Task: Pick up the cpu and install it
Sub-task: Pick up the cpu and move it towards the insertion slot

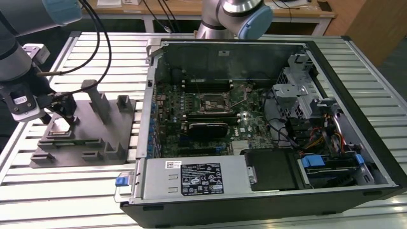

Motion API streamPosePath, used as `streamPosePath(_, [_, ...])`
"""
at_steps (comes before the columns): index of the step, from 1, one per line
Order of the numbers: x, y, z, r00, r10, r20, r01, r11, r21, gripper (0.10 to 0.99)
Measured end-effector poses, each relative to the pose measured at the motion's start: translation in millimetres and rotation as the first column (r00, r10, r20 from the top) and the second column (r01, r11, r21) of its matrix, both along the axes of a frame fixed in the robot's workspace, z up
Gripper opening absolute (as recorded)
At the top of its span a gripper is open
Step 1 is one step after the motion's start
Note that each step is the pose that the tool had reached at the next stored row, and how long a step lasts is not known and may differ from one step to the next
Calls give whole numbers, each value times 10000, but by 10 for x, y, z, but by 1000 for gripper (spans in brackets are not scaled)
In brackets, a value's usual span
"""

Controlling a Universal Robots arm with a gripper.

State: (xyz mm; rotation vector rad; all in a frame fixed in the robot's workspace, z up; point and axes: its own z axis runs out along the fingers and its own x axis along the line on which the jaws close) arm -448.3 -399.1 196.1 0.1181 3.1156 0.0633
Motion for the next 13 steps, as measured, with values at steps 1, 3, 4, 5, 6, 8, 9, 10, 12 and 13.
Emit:
streamPosePath(1, [0, 0, -1, 10000, 0, 0, 0, 10000, 0, 647])
streamPosePath(3, [0, 0, -5, 10000, 0, 1, 0, 10000, 0, 647])
streamPosePath(4, [0, 0, -7, 10000, 0, 1, 0, 10000, 0, 647])
streamPosePath(5, [0, 0, -10, 10000, 2, 1, -2, 10000, -1, 647])
streamPosePath(6, [1, 0, -15, 10000, 11, 2, -11, 10000, -4, 647])
streamPosePath(8, [1, 0, -25, 10000, 68, 1, -68, 10000, -26, 647])
streamPosePath(9, [1, 0, -32, 9999, 105, 1, -105, 9999, -47, 647])
streamPosePath(10, [1, 0, -38, 9999, 152, 1, -151, 9999, -70, 647])
streamPosePath(12, [1, 1, -48, 9997, 248, -1, -248, 9996, -136, 647])
streamPosePath(13, [1, 0, -53, 9995, 306, -1, -306, 9994, -157, 647])
